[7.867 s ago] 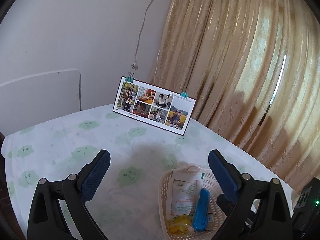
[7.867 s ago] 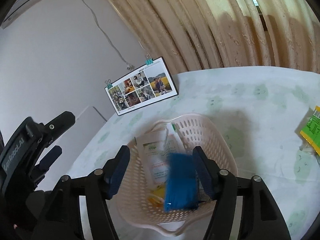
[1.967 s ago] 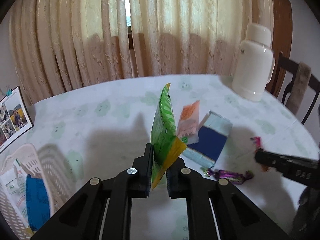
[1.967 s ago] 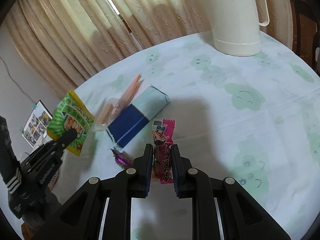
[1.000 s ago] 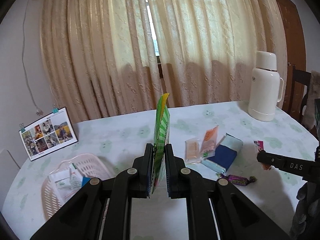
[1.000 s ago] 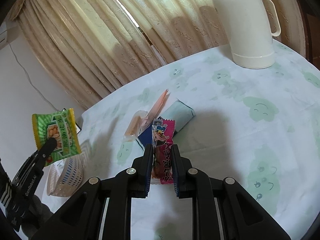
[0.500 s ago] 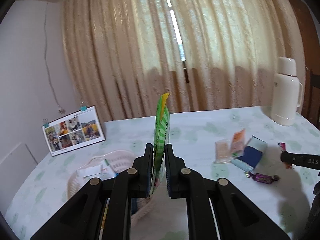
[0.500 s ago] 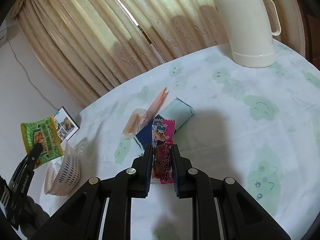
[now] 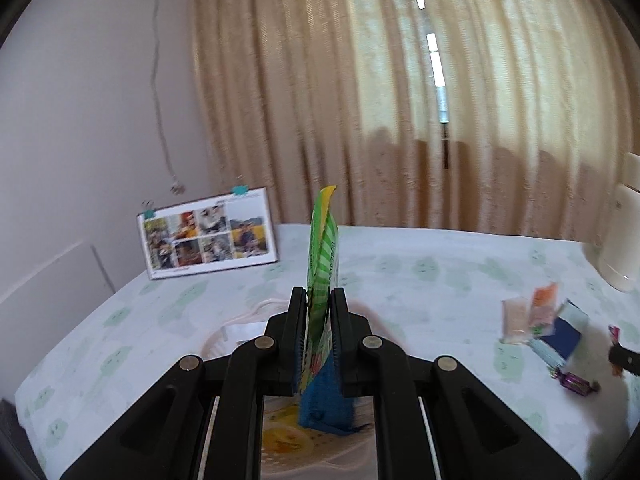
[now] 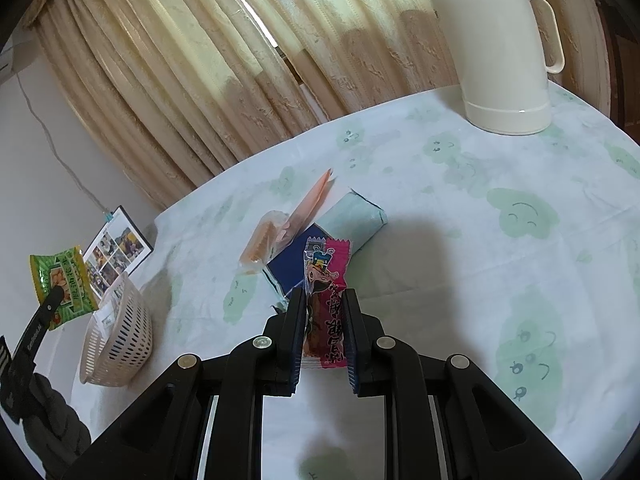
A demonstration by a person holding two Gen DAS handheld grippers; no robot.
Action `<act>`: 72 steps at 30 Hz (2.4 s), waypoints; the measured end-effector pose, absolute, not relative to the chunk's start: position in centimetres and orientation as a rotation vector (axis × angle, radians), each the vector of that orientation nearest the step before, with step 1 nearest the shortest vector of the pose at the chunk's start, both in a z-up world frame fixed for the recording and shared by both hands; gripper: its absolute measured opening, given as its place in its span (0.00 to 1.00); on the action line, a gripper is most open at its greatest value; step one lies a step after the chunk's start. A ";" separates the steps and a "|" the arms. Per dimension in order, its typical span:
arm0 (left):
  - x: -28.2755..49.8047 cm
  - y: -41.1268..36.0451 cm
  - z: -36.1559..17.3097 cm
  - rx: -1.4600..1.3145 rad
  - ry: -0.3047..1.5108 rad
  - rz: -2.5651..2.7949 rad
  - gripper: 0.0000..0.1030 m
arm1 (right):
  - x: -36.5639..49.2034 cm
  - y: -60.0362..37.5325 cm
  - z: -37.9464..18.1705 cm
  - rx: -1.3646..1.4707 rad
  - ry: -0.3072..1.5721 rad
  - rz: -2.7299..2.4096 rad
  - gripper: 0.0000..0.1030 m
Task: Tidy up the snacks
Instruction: 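Lower the green snack bag into the basket and open the left gripper, then carry the pink candy stick into the basket and open the right gripper, then move the right gripper to the purple wrapped candy and grasp it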
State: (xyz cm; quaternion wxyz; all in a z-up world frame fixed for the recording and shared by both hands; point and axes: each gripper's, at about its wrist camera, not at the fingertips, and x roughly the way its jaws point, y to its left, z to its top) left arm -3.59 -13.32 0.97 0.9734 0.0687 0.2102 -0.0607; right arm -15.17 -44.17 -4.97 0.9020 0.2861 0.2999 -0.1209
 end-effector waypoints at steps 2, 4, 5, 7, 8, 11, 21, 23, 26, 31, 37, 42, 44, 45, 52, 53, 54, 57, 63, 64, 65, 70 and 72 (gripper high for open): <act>-3.1 -12.9 0.9 0.126 0.440 -0.107 0.10 | -15.1 -44.1 -5.1 0.587 0.626 -0.251 0.19; -2.8 -12.2 1.1 0.105 0.452 -0.100 0.23 | -15.0 -44.1 -5.1 0.586 0.628 -0.251 0.19; -2.6 -11.9 1.2 0.091 0.461 -0.106 0.34 | -15.0 -44.1 -5.1 0.584 0.628 -0.251 0.19; -2.5 -11.0 1.4 0.051 0.457 -0.098 0.66 | -15.1 -44.1 -5.1 0.584 0.628 -0.250 0.19; -2.5 -10.5 1.6 0.039 0.441 -0.083 0.65 | -15.1 -44.0 -5.1 0.583 0.628 -0.251 0.19; -2.6 -9.5 2.2 0.024 0.423 -0.069 0.65 | -15.1 -44.0 -5.1 0.581 0.628 -0.250 0.19; -0.8 -5.3 3.0 -0.084 0.468 -0.021 0.65 | -15.0 -43.0 -4.8 0.553 0.622 -0.228 0.19; -0.5 -4.4 3.1 -0.110 0.469 -0.007 0.65 | -15.0 -42.4 -4.5 0.543 0.613 -0.209 0.19; -0.3 -3.6 3.1 -0.142 0.477 0.008 0.65 | -14.9 -41.2 -3.8 0.545 0.589 -0.163 0.19; 0.0 -3.5 3.0 -0.142 0.492 0.007 0.65 | -14.0 -37.8 -2.2 0.541 0.569 -0.054 0.19; -0.2 -3.6 3.1 -0.148 0.502 -0.013 0.65 | -10.7 -31.1 0.2 0.445 0.595 0.101 0.19; -0.2 -3.2 3.2 -0.155 0.504 -0.020 0.65 | -7.2 -25.5 1.5 0.359 0.623 0.192 0.19; -0.2 -3.1 3.2 -0.168 0.506 -0.021 0.65 | -5.9 -23.9 1.6 0.347 0.634 0.212 0.19; -0.2 -3.1 3.2 -0.172 0.510 -0.025 0.65 | -5.2 -23.2 1.5 0.343 0.641 0.220 0.19; -0.1 -2.9 3.2 -0.186 0.525 -0.040 0.66 | -2.1 -19.7 0.3 0.311 0.659 0.206 0.33; -0.2 -2.9 3.2 -0.189 0.528 -0.043 0.66 | -2.1 -19.8 0.2 0.314 0.656 0.208 0.36; -0.2 -2.9 3.2 -0.190 0.528 -0.043 0.66 | -2.2 -19.9 0.0 0.318 0.654 0.206 0.39; -0.5 -3.2 3.2 -0.180 0.520 -0.043 0.66 | -2.7 -20.5 -0.4 0.320 0.646 0.180 0.39; -0.6 -4.2 3.0 -0.149 0.522 -0.058 0.66 | -3.8 -23.3 -1.7 0.364 0.646 0.119 0.39; -0.6 -4.4 2.9 -0.143 0.525 -0.063 0.66 | -4.0 -23.9 -1.8 0.365 0.646 0.100 0.39; -0.6 -4.6 2.9 -0.136 0.527 -0.070 0.66 | -4.2 -24.5 -2.0 0.365 0.646 0.081 0.39; -1.0 -5.8 2.8 -0.102 0.522 -0.100 0.70 | -5.4 -28.1 -2.2 0.402 0.639 -0.006 0.39; -1.2 -6.2 2.8 -0.089 0.517 -0.112 0.73 | -6.0 -29.8 -2.4 0.419 0.639 -0.049 0.39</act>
